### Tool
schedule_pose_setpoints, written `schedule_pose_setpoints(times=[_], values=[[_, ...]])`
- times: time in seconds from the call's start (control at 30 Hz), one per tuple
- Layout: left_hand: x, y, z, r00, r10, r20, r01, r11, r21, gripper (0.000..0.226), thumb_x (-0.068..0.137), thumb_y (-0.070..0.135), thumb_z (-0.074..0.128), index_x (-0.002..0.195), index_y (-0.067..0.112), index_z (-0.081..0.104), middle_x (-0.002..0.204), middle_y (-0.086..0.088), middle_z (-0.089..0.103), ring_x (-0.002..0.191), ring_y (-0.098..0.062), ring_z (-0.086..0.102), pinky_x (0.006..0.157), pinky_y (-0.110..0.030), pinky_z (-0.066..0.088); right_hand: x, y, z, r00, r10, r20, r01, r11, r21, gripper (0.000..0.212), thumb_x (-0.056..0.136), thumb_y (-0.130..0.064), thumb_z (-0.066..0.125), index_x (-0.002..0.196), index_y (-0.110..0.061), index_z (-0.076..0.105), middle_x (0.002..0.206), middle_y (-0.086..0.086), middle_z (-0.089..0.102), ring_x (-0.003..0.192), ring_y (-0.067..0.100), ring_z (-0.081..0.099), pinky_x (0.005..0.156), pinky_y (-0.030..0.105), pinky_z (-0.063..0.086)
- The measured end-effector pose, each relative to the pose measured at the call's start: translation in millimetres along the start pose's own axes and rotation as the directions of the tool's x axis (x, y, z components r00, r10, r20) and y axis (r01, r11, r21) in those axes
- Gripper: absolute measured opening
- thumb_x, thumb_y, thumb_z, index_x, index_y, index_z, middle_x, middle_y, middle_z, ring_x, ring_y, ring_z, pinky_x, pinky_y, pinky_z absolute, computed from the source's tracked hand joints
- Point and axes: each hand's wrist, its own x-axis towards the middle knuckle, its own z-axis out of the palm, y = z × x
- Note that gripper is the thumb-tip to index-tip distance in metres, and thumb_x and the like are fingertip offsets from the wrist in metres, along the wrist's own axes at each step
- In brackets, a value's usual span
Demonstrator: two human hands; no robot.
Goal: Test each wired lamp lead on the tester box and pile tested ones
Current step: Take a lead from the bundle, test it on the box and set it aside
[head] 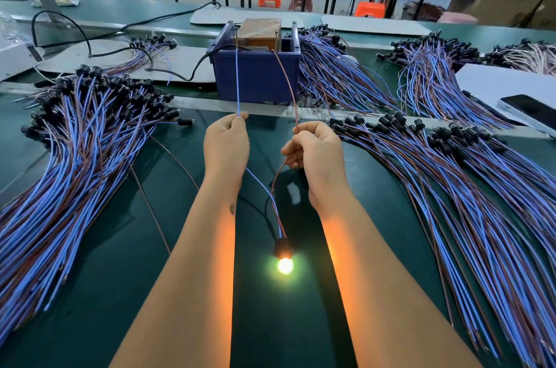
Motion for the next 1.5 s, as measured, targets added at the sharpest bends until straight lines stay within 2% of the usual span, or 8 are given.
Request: schedule_pose_setpoints(times=[0.23,0.37,0.63,1.1,1.5], values=[[0.4,-0.5,-0.6,1.0,-0.004,0.009,0.004,1.0,-0.001,0.029,0.097,0.017,0.04,0.094,0.03,0.065,0.046,0.012,0.033,0.043,-0.009,0.028,0.046,-0.024,0.026,0.0,0.0,0.0,0.999,-0.008,-0.032,0.008,1.0,-0.01,0.019,0.086,0.004,0.044,0.087,-0.012,0.053,0.057,0.002,0.062,0.046,0.012,0.051,0.045,0.019,0.041],[-0.3,-1.4,0.4,1.0,-0.003,0.012,0.003,1.0,0.006,0.028,0.098,0.018,0.039,0.099,0.027,0.066,0.043,0.014,0.032,0.04,-0.008,0.026,0.045,-0.024,0.025,0.4,-0.4,0.8,0.998,-0.011,-0.064,0.012,1.0,0.018,0.018,0.086,0.005,0.044,0.087,-0.011,0.052,0.054,0.002,0.061,0.045,0.012,0.049,0.044,0.017,0.04],[0.3,-1.2,-1.0,1.0,-0.007,0.011,0.007,1.0,-0.004,0.028,0.098,0.018,0.04,0.099,0.027,0.066,0.045,0.013,0.032,0.042,-0.009,0.026,0.046,-0.024,0.025,-1.0,-2.5,0.7,0.998,-0.01,-0.07,0.01,1.0,0.001,0.018,0.086,0.005,0.043,0.088,-0.011,0.052,0.059,0.004,0.061,0.049,0.013,0.05,0.046,0.019,0.041],[0.0,0.0,-2.5,1.0,-0.016,0.01,0.016,1.0,-0.021,0.028,0.098,0.018,0.039,0.093,0.027,0.065,0.042,0.014,0.033,0.04,-0.007,0.027,0.043,-0.021,0.026,-2.7,-4.6,0.9,0.995,-0.012,-0.098,0.013,1.0,0.014,0.018,0.088,0.004,0.042,0.085,-0.012,0.05,0.056,0.003,0.06,0.043,0.009,0.049,0.046,0.019,0.041],[-1.2,1.5,-4.2,1.0,-0.019,0.0,0.019,0.999,-0.04,0.03,0.098,0.018,0.038,0.091,0.03,0.064,0.043,0.014,0.036,0.041,-0.007,0.03,0.046,-0.023,0.029,-1.9,-3.0,-1.5,0.996,0.002,-0.088,-0.002,1.0,-0.01,0.017,0.089,0.001,0.043,0.09,-0.013,0.052,0.056,0.0,0.061,0.05,0.011,0.052,0.049,0.02,0.044]])
